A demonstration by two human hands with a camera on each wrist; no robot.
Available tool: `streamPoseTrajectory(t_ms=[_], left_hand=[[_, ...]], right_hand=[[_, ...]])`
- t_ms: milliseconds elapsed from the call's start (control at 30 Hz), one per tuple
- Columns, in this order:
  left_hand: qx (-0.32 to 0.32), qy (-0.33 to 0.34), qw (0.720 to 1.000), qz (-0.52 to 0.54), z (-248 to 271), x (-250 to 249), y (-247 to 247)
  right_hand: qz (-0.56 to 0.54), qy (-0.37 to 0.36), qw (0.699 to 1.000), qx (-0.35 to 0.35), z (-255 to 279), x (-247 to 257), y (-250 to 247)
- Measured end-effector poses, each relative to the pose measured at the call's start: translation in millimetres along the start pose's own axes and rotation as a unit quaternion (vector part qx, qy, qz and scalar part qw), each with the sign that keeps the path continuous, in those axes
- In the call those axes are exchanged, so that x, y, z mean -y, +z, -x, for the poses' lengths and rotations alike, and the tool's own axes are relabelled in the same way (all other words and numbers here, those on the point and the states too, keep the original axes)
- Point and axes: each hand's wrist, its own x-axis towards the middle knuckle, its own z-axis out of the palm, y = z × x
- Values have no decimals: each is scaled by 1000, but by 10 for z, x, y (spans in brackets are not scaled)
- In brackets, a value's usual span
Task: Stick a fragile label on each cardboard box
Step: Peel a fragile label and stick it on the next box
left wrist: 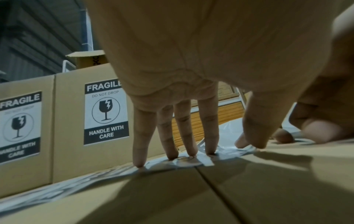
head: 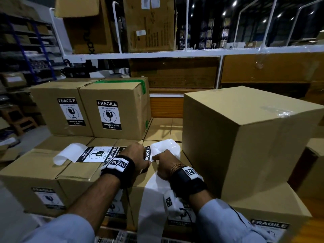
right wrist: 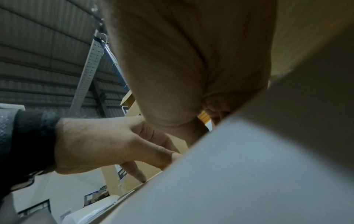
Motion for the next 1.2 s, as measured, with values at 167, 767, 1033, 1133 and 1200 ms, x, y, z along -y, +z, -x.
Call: streamPoseTrajectory(t_ms=[167, 767, 1033, 1133, 1200], left_hand=[[-5, -3, 1000, 6, -2, 3, -6], [-14, -4, 1000, 12, -32, 44, 35], [-2, -4, 1000, -1, -6, 1, 26], [2, -4, 1000, -23, 18, -29, 15], [1, 1, 999, -32, 22, -45, 10]], right_hand=[[-7, 2, 1000, -1, 36, 34, 10], [-17, -4, 1000, 23, 179, 17, -149], [-11, -10, 999, 41, 138, -7, -147], [-9, -12, 999, 41, 146, -14, -147], [-5, -14, 999, 43, 146, -12, -152]])
